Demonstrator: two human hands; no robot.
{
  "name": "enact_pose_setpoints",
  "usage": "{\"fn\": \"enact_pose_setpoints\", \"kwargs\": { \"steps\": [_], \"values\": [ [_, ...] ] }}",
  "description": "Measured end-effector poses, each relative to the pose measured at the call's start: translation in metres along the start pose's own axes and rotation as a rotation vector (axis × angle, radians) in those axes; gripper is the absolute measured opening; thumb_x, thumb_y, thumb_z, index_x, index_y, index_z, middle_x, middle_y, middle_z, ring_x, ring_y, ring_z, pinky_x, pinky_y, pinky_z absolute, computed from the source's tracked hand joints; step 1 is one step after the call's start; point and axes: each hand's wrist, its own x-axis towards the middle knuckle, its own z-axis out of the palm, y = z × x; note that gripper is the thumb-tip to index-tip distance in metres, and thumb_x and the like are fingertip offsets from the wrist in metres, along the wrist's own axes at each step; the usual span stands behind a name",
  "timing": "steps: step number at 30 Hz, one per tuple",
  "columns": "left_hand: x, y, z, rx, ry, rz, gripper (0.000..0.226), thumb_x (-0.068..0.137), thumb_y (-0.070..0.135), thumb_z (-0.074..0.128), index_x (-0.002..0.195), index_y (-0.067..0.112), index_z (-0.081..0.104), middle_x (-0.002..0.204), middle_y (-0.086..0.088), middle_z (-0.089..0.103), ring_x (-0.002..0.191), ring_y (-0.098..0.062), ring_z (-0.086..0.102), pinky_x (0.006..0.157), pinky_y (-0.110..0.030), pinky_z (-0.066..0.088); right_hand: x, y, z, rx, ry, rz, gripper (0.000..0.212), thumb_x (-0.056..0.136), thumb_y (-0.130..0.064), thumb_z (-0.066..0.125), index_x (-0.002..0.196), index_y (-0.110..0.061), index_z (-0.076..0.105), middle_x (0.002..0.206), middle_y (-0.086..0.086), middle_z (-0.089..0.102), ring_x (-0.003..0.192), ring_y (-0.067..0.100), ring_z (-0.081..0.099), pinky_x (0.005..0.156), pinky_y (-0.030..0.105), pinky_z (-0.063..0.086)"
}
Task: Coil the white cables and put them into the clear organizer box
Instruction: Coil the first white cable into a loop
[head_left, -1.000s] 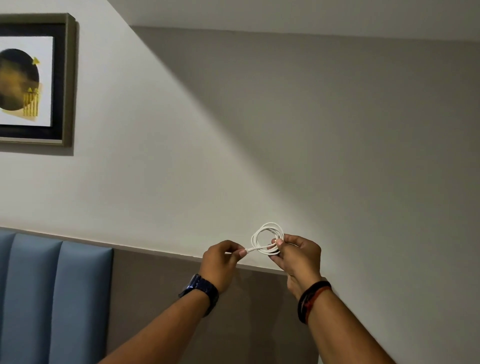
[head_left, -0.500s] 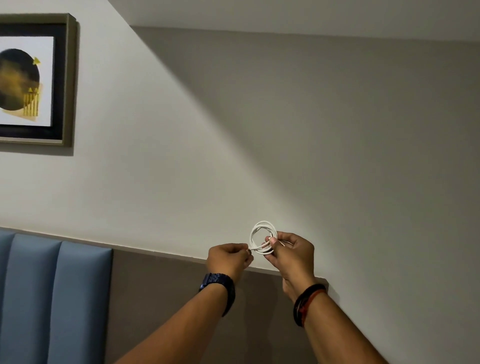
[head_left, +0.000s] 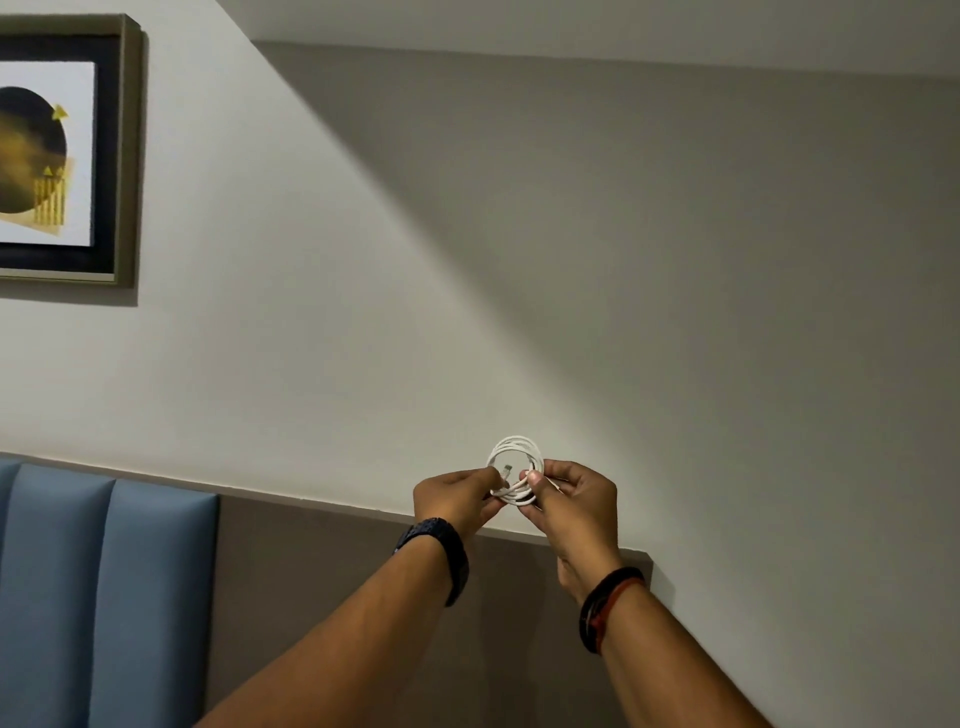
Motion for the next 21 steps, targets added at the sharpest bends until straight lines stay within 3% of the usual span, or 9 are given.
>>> {"fn": "enact_pose_setpoints", "kwargs": {
  "steps": [5,8,13,17,19,21],
  "values": [
    [-0.009,0.001,0.002,0.018,-0.171,0.039,0.009,0.080,0.000,0.067,0.087,0.004,0.071,0.082,-0.009,0.075,0.075,-0.017,0.070,0.066,-0.025,0.056,0.005,0.004,-0.003,-0.060,0.128,0.057,0.006,0.083,-0.004,0.069,0.089,-0.003,0.069,0.084,0.014,0.072,0.068,0.022,0.071,0.067,0.033,0.061],
    [-0.011,-0.003,-0.001,0.049,-0.253,0.023,0.010,0.088,0.013,0.062,0.084,0.011,0.071,0.078,-0.001,0.075,0.083,-0.017,0.067,0.072,-0.033,0.050,0.007,0.002,-0.003,-0.078,0.124,0.070,0.006,0.083,-0.004,0.069,0.088,-0.003,0.069,0.082,0.013,0.072,0.064,0.020,0.070,0.063,0.031,0.060],
    [-0.009,-0.003,-0.006,0.146,-0.370,0.040,0.020,0.094,0.026,0.054,0.088,0.016,0.071,0.091,0.001,0.074,0.096,-0.014,0.064,0.083,-0.040,0.041,0.004,-0.001,-0.005,-0.078,0.054,0.094,0.002,0.083,-0.007,0.069,0.082,-0.005,0.069,0.078,0.009,0.069,0.068,0.018,0.065,0.061,0.031,0.058],
    [-0.011,-0.004,-0.009,0.133,-0.439,-0.014,0.037,0.097,0.031,0.044,0.066,0.018,0.058,0.074,0.004,0.067,0.085,-0.016,0.060,0.069,-0.035,0.035,0.005,0.001,-0.008,-0.131,0.026,0.083,0.005,0.082,-0.010,0.070,0.077,-0.011,0.070,0.073,0.000,0.066,0.067,0.012,0.057,0.068,0.033,0.051],
    [-0.012,-0.005,-0.008,0.134,-0.446,-0.049,0.036,0.096,0.032,0.045,0.065,0.016,0.057,0.075,0.001,0.065,0.080,-0.017,0.059,0.066,-0.033,0.035,0.004,0.003,-0.009,-0.137,0.020,0.091,0.003,0.082,-0.010,0.071,0.079,-0.009,0.071,0.074,0.002,0.068,0.067,0.013,0.058,0.067,0.032,0.049],
    [-0.010,-0.007,-0.008,0.250,-0.418,0.011,0.021,0.088,0.030,0.059,0.075,0.014,0.063,0.078,-0.001,0.065,0.082,-0.016,0.058,0.071,-0.033,0.037,0.003,0.005,-0.010,-0.133,0.020,0.090,0.005,0.081,-0.009,0.071,0.076,-0.009,0.071,0.071,0.002,0.068,0.064,0.014,0.058,0.060,0.029,0.049]
  ]
}}
